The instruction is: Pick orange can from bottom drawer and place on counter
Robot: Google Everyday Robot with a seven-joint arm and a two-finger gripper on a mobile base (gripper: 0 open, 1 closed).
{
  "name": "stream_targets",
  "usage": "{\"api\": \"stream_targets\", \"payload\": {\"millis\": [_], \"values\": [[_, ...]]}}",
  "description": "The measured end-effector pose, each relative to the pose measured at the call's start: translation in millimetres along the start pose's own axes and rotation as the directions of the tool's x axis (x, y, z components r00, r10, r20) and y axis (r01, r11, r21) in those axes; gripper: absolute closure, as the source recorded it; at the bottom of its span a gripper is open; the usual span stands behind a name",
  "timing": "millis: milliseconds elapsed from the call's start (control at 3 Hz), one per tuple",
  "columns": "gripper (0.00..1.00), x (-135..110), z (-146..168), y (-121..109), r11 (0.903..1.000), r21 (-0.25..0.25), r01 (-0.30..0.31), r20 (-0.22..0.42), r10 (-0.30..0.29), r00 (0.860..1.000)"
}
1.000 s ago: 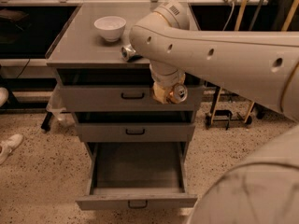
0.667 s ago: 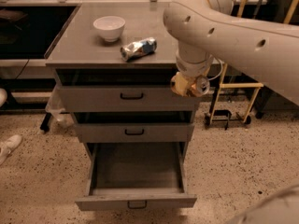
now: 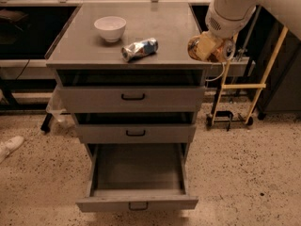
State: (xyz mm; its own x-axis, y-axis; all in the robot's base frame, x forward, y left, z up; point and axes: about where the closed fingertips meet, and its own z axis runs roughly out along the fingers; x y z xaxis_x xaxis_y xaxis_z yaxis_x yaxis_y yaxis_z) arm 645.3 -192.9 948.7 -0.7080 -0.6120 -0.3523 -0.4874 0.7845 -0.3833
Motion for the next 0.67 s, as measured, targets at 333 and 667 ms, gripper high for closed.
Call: {"api": "stream_targets", "payload": {"millis": [333, 667], "values": [[1.0, 0.2, 0.1, -0.1, 1.0, 0.0, -0.001, -0.001, 0.001, 1.0], [1.0, -14.0, -1.8, -0.3, 0.9993, -0.027, 0.024, 0.025, -0.024, 0.999]]}}
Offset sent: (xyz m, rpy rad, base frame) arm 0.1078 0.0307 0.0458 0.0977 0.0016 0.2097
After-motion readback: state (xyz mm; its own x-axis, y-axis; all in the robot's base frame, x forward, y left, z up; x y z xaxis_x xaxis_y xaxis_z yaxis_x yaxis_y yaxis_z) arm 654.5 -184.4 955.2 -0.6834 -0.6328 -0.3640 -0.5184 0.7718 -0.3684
